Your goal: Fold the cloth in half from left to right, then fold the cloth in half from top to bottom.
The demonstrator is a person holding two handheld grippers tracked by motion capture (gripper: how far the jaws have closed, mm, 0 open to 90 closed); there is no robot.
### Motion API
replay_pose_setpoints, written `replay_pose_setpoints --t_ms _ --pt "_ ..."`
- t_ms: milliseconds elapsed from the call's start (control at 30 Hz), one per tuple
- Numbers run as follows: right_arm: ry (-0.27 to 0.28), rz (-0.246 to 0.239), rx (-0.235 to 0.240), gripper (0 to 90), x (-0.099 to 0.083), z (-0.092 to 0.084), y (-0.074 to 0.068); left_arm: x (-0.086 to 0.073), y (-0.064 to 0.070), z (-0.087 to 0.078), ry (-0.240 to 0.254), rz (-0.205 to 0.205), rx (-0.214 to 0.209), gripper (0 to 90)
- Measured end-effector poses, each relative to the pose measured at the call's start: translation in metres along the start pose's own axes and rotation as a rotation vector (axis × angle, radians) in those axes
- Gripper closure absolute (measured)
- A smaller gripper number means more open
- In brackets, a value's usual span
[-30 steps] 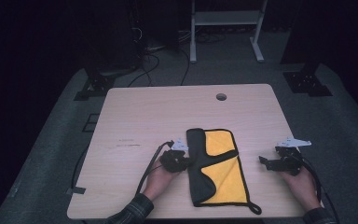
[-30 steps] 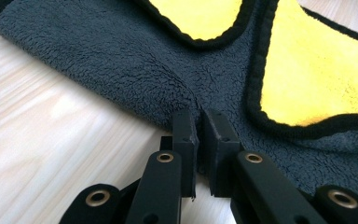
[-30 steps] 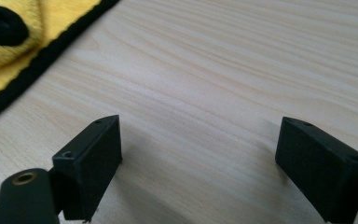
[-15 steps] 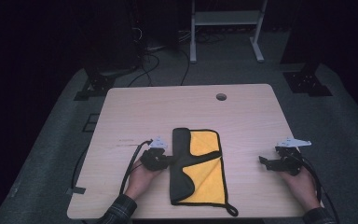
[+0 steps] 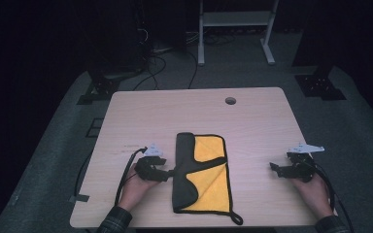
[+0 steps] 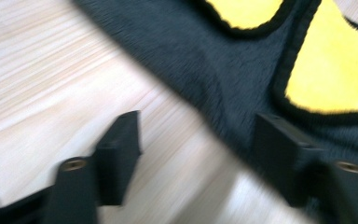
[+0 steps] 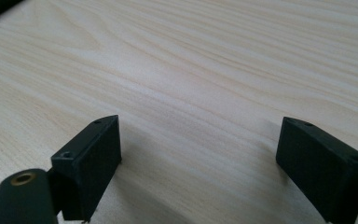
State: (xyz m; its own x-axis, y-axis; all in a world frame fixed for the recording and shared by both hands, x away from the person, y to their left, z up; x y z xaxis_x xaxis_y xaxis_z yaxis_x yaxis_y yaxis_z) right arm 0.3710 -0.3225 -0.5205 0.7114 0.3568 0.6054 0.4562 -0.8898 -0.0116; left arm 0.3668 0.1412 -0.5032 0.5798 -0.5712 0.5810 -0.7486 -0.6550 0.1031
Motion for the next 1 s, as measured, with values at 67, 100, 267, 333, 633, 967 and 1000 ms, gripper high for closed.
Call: replay_pose_setpoints --t_ms 67,100,267,333,633,967,1000 --pt "0.0 0.0 0.0 13.0 0.0 0.0 0.0 -0.008 -0.004 -0.005 -0.002 0.013 0.045 18.9" --pt "-0.001 0.0 0.0 13.0 0.0 0.0 0.0 -0.014 -0.007 -0.008 -0.008 0.01 0.064 17.4" --pt "0.0 -0.002 -0.001 12.4 0.0 0.0 0.0 -0.031 -0.015 -0.018 -0.017 -0.014 0.095 5.9" --pt "-0.002 -0.002 0.001 12.1 0.0 0.0 0.0 -0.038 -0.016 -0.018 -0.03 -0.021 0.101 2.0" --pt "-0.017 -0.01 0.008 12.3 0.0 -0.001 0.0 -0.053 -0.019 -0.021 0.002 0.02 0.132 0.0" --pt "0.028 -0.024 0.103 12.7 0.018 -0.012 -0.013 -0.053 -0.019 -0.021 0.0 0.021 0.132 0.0" --pt "0.033 -0.032 0.107 12.7 0.021 -0.013 -0.015 -0.053 -0.019 -0.021 0.0 0.021 0.132 0.0"
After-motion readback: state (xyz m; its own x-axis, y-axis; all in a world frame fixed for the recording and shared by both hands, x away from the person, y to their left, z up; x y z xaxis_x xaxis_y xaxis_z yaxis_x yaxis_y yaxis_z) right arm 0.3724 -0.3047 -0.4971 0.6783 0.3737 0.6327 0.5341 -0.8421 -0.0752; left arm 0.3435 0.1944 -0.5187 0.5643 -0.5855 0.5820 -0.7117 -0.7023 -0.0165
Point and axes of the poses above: each handheld gripper's, and its own axes: z roughly forward along the jaws, x roughly out of its top, y roughly to its right, the point moved 5 cm from there along z, roughly forward along the jaws, and after that the axes turned 10 degrees about -y, right-handed, at the moved point
